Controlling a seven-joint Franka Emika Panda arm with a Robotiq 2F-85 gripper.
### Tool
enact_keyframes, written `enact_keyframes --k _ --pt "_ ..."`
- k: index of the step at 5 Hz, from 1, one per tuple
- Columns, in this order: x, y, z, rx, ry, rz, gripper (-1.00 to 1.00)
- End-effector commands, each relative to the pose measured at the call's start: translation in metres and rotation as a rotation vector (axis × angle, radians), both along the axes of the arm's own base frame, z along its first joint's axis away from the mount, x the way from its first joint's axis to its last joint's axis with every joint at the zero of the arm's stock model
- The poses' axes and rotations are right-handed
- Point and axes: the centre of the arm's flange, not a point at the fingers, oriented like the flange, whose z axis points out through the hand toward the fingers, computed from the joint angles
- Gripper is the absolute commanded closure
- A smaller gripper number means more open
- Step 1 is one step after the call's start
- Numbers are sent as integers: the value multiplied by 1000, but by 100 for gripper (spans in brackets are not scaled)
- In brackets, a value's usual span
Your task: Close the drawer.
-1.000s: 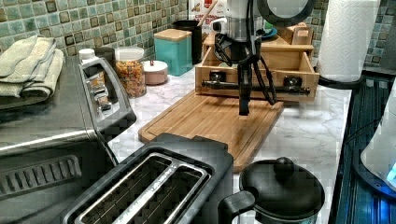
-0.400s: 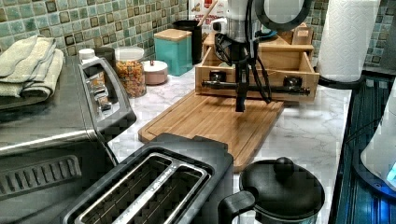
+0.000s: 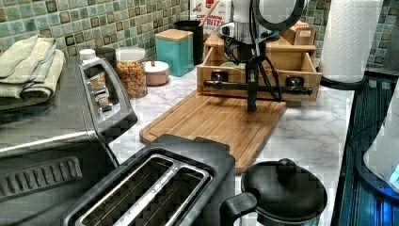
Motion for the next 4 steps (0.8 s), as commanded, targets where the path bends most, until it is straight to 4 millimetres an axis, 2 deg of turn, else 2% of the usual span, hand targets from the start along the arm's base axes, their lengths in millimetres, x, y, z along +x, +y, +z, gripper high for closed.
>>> enact_keyframes --k 1,2,4 --pt "34 -78 42 17 -98 23 100" --pt "38 -99 53 24 -111 23 100" --pt "45 -121 85 2 -116 -8 100"
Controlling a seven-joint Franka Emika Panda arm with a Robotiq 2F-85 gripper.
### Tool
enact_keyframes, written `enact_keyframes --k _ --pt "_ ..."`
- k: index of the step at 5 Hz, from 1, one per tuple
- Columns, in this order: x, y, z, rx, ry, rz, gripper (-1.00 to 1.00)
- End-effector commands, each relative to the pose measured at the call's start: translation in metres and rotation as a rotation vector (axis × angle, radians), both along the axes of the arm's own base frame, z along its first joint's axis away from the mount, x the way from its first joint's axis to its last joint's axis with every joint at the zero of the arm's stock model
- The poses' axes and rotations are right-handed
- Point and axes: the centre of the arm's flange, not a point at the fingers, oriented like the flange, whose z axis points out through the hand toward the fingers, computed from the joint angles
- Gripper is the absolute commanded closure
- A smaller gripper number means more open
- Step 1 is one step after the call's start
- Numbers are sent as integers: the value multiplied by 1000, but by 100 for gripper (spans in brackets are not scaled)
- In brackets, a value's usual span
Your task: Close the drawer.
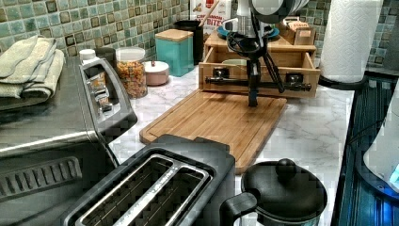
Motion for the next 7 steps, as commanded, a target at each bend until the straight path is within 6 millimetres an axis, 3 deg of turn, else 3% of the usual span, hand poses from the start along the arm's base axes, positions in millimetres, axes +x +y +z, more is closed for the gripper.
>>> enact_keyframes --k 1,3,5,6,7 --pt "38 -109 69 -38 -207 -54 100" --pt "52 -160 74 -59 -211 -41 100" --pt "74 -229 75 -72 -206 -29 100" --pt "72 -255 93 -108 -288 -3 100" --pt "76 -268 111 -138 -263 -23 100"
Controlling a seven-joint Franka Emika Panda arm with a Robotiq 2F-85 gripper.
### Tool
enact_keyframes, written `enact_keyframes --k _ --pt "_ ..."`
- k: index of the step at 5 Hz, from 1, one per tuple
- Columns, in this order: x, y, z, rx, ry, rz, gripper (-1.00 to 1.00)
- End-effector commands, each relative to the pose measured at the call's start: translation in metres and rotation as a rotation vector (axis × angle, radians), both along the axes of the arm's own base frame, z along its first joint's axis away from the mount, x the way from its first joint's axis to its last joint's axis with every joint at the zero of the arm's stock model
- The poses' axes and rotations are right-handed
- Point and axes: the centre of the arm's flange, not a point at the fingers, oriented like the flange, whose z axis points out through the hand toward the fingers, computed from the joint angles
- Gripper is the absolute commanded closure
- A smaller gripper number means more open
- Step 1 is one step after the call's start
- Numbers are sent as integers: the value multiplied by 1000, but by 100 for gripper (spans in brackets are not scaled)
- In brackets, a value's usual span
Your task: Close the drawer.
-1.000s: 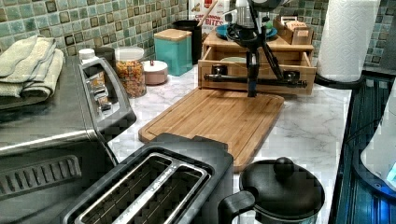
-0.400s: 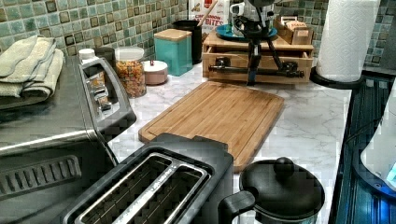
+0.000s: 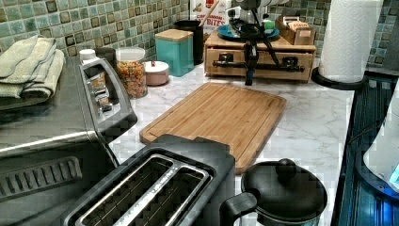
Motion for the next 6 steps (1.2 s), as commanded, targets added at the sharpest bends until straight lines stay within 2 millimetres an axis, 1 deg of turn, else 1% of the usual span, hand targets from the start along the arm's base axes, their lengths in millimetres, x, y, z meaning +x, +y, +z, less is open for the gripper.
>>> enact_keyframes --k 1,2,6 --pt "22 -124 133 -164 -170 -167 100" --pt "0 -113 137 -183 -237 -200 100" --pt "0 -113 137 -183 -237 -200 100"
